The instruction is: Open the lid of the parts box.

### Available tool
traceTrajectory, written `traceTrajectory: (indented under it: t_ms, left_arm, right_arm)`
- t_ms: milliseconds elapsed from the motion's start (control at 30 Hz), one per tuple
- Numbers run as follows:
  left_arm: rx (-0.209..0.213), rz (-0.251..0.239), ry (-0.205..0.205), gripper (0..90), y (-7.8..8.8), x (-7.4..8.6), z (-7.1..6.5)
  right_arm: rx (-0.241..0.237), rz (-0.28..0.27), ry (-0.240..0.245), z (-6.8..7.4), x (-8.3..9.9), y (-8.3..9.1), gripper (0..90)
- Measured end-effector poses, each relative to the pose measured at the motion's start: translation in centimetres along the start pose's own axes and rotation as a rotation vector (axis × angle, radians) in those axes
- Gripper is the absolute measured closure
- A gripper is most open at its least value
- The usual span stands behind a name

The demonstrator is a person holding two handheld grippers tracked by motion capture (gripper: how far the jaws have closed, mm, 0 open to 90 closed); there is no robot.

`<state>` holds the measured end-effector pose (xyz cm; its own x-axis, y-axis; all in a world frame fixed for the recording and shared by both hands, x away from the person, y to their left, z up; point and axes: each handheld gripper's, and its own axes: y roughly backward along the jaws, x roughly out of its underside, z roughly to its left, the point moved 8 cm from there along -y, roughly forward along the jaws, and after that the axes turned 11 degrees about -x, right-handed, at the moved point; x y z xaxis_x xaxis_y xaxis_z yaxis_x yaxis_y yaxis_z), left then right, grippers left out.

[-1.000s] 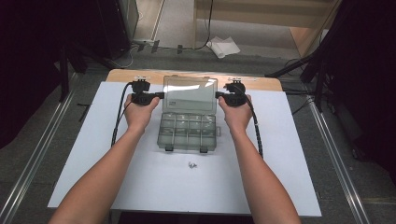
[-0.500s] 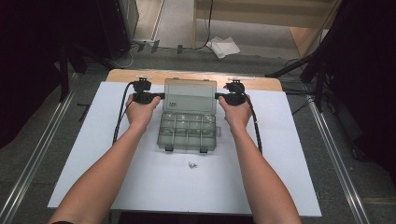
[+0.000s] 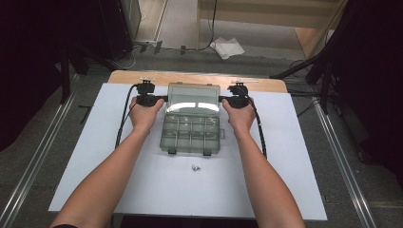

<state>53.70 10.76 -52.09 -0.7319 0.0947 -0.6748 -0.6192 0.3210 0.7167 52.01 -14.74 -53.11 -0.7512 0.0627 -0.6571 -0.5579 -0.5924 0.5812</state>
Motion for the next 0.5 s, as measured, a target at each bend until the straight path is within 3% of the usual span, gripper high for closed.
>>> traceTrajectory:
  t_ms: [500]
  left_arm:
    - [-0.018, 0.017, -0.009, 87.3, -0.38, 0.30, 0.05]
  right_arm:
    - [0.015, 0.015, 0.019, -0.41, 0.22, -0.34, 88.5]
